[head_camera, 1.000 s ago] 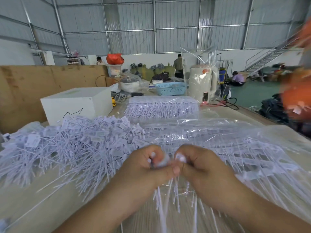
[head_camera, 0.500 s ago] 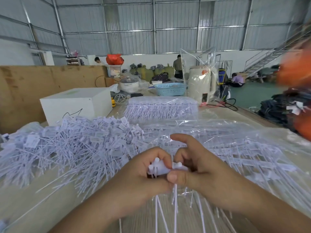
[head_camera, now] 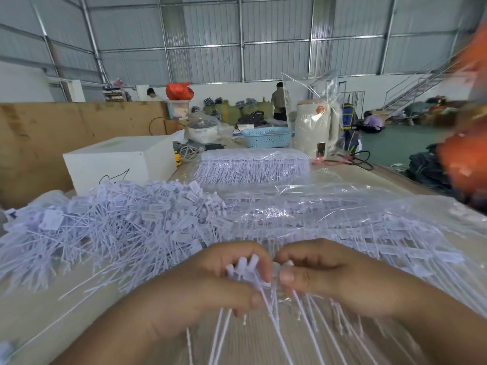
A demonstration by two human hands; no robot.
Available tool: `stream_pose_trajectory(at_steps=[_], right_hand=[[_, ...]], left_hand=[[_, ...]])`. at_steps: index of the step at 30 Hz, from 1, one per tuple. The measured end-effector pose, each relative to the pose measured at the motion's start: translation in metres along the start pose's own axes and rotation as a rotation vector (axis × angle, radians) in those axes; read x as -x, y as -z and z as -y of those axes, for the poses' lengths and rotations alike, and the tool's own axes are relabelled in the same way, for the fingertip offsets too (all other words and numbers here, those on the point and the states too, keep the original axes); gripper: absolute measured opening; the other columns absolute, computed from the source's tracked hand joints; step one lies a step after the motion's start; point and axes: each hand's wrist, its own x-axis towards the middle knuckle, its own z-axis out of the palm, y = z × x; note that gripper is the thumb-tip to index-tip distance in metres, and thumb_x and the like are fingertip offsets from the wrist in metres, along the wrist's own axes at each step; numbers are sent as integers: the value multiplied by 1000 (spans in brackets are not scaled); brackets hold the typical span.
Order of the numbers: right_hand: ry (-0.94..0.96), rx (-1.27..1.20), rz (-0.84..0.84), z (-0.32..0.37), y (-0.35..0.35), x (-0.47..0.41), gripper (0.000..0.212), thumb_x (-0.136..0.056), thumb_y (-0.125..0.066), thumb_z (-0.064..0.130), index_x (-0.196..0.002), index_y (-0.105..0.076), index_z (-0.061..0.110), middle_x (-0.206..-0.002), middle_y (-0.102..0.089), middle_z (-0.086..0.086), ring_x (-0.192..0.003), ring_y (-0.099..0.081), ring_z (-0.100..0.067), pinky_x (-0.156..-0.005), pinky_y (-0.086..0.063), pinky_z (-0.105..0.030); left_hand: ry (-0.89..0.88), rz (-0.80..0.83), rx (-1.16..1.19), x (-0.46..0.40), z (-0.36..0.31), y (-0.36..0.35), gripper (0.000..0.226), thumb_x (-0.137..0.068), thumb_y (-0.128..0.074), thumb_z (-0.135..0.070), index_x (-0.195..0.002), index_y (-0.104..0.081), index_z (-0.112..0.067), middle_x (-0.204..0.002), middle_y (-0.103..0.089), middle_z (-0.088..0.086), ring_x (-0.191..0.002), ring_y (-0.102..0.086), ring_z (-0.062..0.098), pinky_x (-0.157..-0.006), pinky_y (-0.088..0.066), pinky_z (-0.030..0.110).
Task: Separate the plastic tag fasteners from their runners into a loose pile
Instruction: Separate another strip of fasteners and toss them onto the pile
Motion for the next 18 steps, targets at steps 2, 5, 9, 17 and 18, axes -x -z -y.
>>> stream_pose_trajectory(at_steps=[2,5,9,17,18], right_hand=[[-12,6,14,-1,1,1,25,-88,-61,41,-71,-60,23,-66,-45,3,-63,-43,-12,-60,-34,-26],[12,10,-81,-1,0,-1,28,-86,-67,37,-63,-57,25,-58,-40,13,-54,-37,-5,-52,-30,-18],[40,-55,-353,1,-10,-7,29,-81,-66,38,-60,-54,22,-50,-35,12,-45,-30,-4,-45,-26,-17],[110,-112,-593,2,-1,-7,37,-87,-65,44,-71,-53,13,-54,-43,2,-48,-36,-11,-46,-32,-18],[116,-144,-484,1,-2,-6,26,-84,-65,42,-81,-57,17,-55,-43,4,-51,-36,-15,-49,-31,-22]], left_hand=[[-5,-18,28,1,-2,1,9,-66,-74,-29,-71,-67,-28,-65,-54,-12,-58,-51,4,-58,-46,19],[6,-126,-41,-2,-1,-5,19,-67,-81,-29,-64,-62,-29,-60,-51,-13,-55,-50,3,-55,-43,16],[-2,-393,-50,-12,6,-14,26,-66,-77,-29,-67,-51,-27,-60,-50,-12,-57,-47,10,-61,-37,23],[-46,-491,28,-13,10,-13,25,-64,-78,-37,-73,-57,-29,-65,-52,-10,-61,-49,12,-57,-41,26],[-57,-455,33,-12,10,-10,20,-66,-77,-32,-75,-60,-27,-66,-52,-10,-61,-49,10,-56,-42,25]])
